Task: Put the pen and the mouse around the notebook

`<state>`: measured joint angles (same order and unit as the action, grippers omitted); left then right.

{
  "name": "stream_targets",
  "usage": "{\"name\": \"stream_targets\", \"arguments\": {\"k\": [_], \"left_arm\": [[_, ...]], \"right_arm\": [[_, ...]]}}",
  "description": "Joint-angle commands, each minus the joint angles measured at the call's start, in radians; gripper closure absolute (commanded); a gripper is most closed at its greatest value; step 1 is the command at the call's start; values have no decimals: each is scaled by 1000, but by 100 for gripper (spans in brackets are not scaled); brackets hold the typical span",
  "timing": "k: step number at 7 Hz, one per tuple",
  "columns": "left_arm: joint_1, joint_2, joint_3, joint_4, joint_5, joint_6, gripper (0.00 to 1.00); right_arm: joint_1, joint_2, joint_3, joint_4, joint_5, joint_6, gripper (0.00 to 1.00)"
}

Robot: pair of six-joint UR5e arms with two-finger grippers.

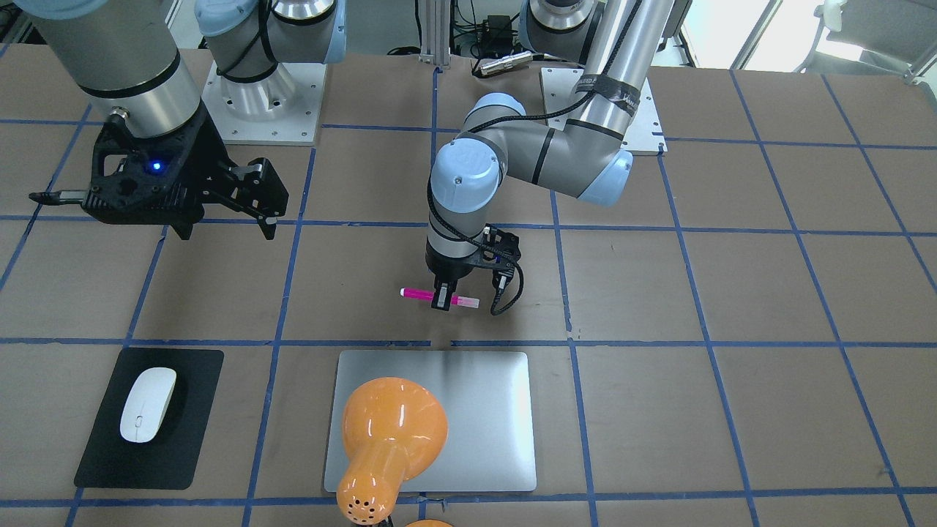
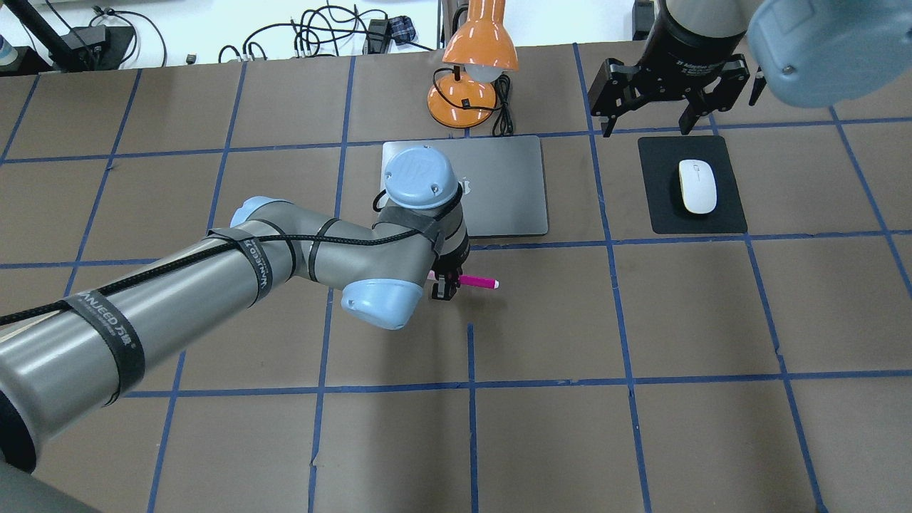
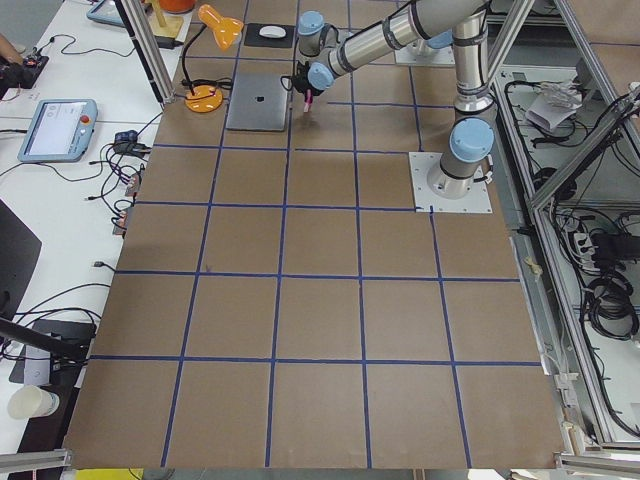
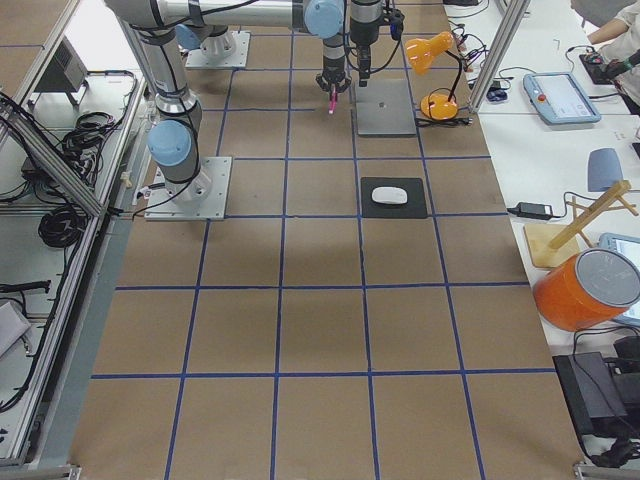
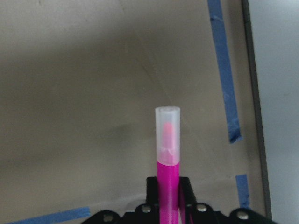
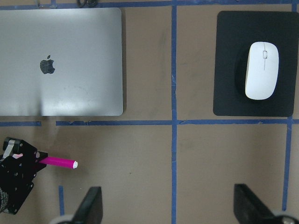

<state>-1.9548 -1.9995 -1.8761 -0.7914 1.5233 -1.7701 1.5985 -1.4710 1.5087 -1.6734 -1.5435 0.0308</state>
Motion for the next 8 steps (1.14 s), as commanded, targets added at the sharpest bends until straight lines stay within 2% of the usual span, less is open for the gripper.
{"name": "stream_targets", "arguments": {"k": [1, 4, 5, 6, 8], "left_arm": [[-3, -7, 0, 1, -17, -9, 100], [-3, -7, 0, 1, -37, -5, 100], [-3, -9, 0, 1, -38, 0, 92], [-3, -10, 0, 1, -38, 0, 60], [-1, -1, 2, 1, -37, 39, 31]], "right_arm": [[0, 0, 1, 0, 2, 3, 0], [0, 0, 1, -2, 2, 3, 0], [0, 1, 1, 1, -1, 8, 0], [0, 1, 1, 0, -1, 8, 0], [0, 0, 1, 11, -13, 5, 0]]}}
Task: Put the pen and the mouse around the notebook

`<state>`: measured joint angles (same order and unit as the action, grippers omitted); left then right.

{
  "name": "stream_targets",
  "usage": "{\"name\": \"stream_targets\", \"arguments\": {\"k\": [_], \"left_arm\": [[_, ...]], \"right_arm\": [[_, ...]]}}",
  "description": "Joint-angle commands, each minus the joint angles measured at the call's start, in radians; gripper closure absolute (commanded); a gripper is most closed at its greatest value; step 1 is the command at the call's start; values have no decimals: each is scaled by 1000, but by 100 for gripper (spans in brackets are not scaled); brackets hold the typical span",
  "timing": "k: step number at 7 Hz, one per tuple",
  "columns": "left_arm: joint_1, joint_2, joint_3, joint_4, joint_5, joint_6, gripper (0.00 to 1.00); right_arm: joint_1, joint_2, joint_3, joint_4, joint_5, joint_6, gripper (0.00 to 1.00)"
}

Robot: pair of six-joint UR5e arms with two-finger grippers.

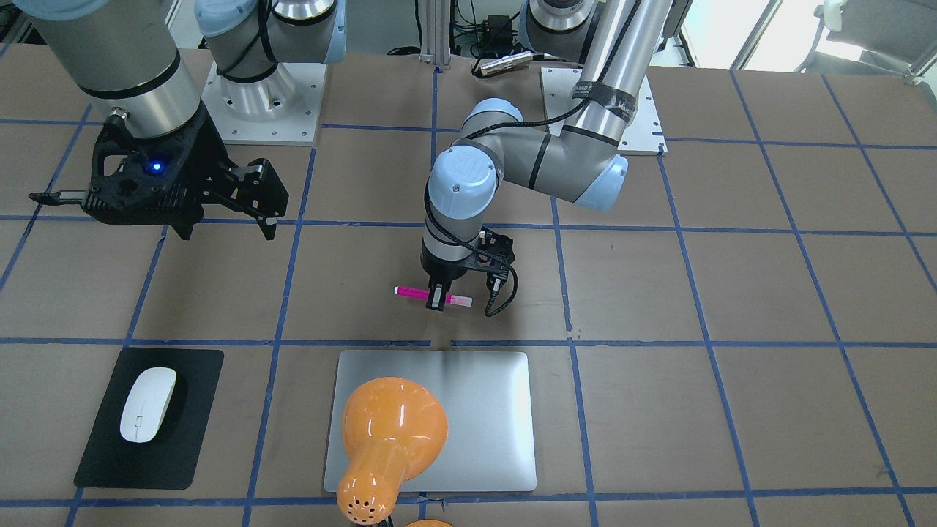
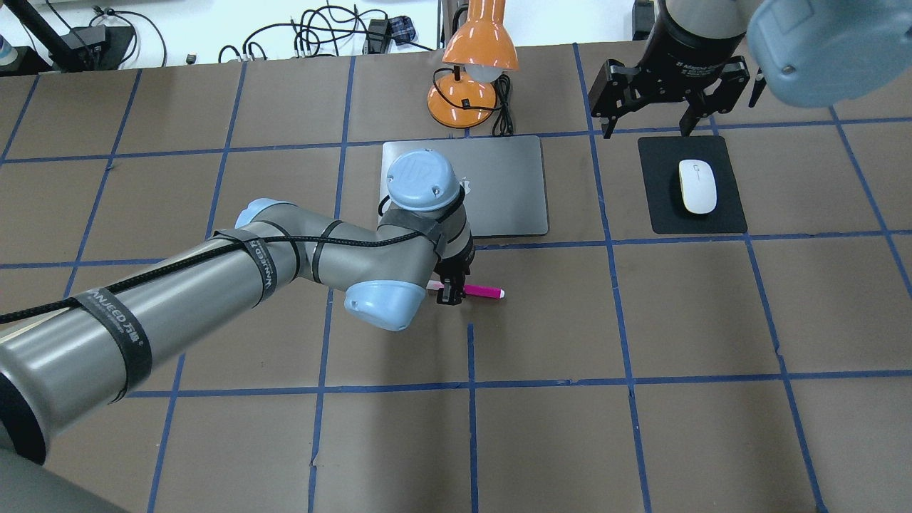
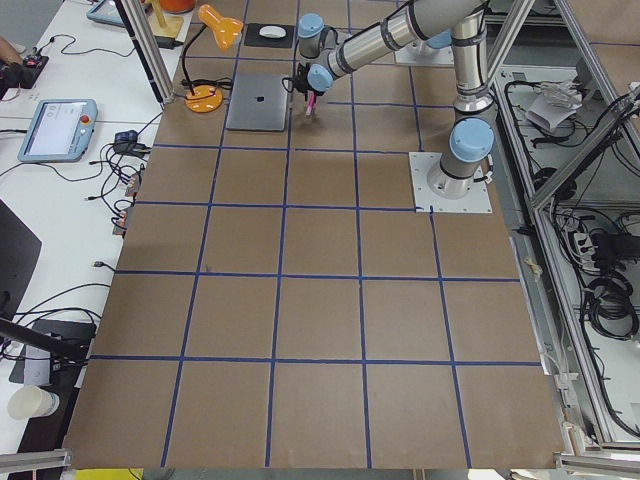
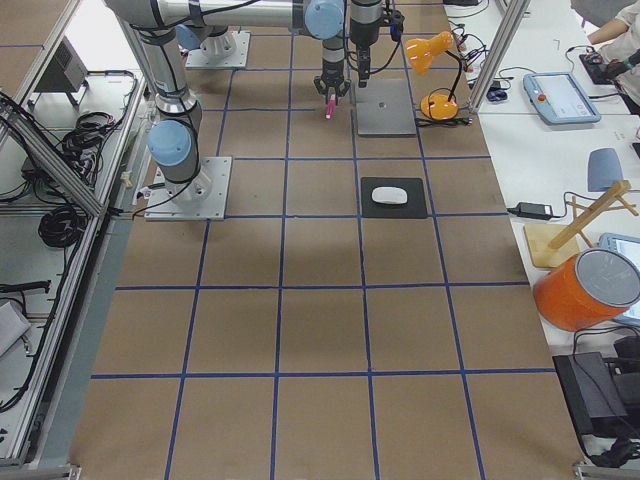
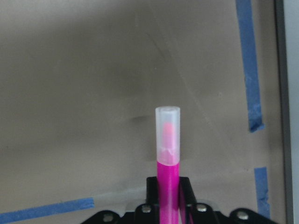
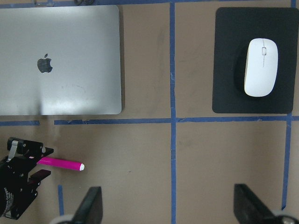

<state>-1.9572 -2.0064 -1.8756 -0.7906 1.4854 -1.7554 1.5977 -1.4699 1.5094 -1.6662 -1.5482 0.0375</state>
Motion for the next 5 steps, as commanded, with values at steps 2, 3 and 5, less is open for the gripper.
{"name": "stream_targets", "arguments": {"k": [2, 3, 5], "left_arm": [[49, 44, 13, -1, 1, 264, 0], [96, 67, 42, -24, -10, 378, 0], [216, 130, 120, -231, -68, 797, 0]], "right_arm": [[1, -1, 0, 5, -7, -10, 0], [1, -1, 0, 5, -4, -10, 0], [1, -1, 0, 3, -1, -8, 0]]}}
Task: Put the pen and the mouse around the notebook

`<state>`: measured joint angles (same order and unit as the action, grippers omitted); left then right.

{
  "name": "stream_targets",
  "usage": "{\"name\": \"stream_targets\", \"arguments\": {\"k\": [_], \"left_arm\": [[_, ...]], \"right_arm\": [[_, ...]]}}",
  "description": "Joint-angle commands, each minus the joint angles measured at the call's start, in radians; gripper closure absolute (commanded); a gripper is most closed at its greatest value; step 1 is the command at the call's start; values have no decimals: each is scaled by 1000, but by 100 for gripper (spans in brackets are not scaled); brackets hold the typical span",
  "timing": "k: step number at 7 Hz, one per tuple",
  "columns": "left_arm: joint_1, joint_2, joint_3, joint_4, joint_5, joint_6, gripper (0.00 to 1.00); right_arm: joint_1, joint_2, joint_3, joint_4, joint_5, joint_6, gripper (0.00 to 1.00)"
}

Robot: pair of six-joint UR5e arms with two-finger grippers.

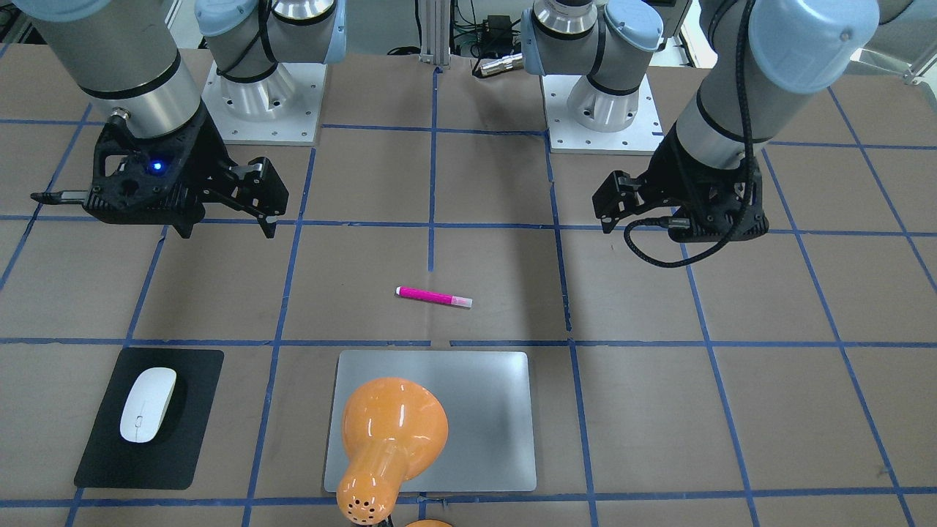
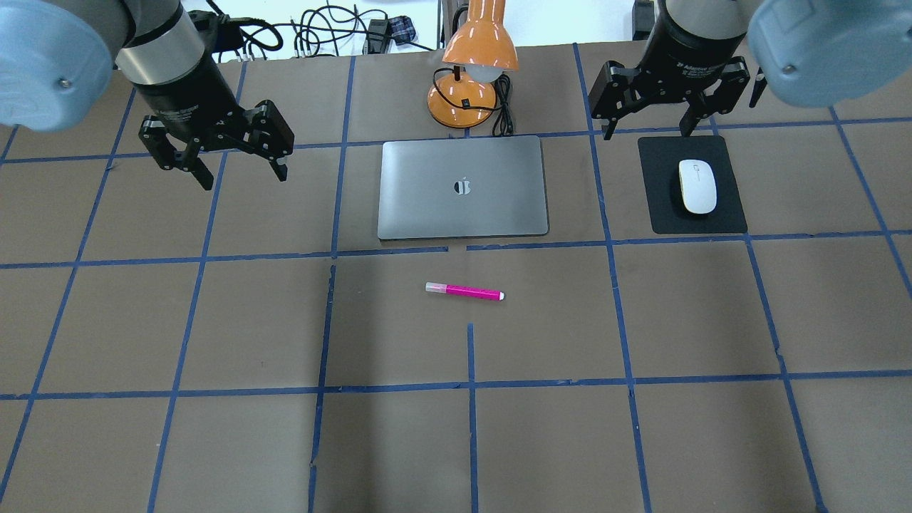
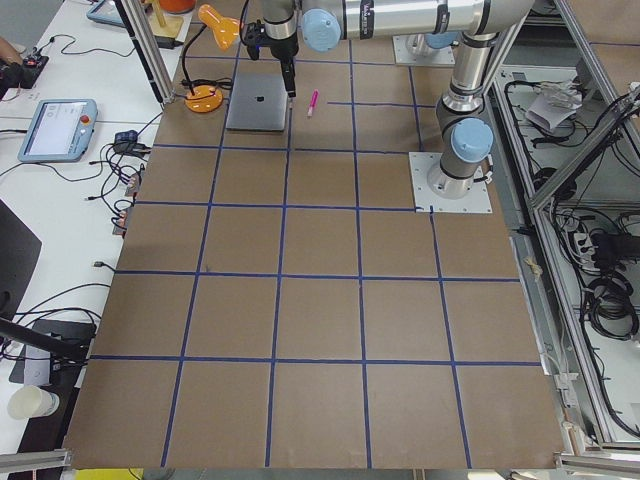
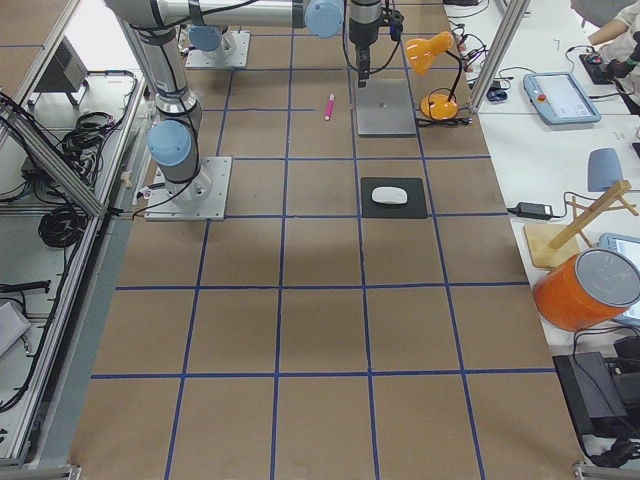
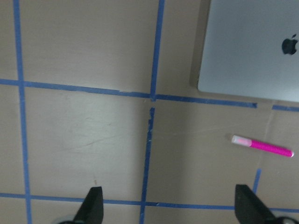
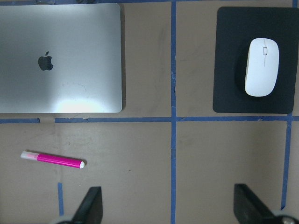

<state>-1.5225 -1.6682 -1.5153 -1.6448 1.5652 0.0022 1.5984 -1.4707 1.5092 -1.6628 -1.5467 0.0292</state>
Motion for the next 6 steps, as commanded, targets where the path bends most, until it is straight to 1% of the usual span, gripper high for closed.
{"name": "stream_targets", "arguments": {"k": [1, 3, 6], "left_arm": [[14, 48, -15, -35, 21, 131, 0], [41, 67, -32, -44, 18, 131, 0], [38, 97, -81, -33, 21, 113, 0]], "right_arm": [[0, 1, 0, 3, -9, 0, 0], [0, 0, 0, 5, -10, -2, 0], [0, 0, 0, 3, -7, 0, 0]]}}
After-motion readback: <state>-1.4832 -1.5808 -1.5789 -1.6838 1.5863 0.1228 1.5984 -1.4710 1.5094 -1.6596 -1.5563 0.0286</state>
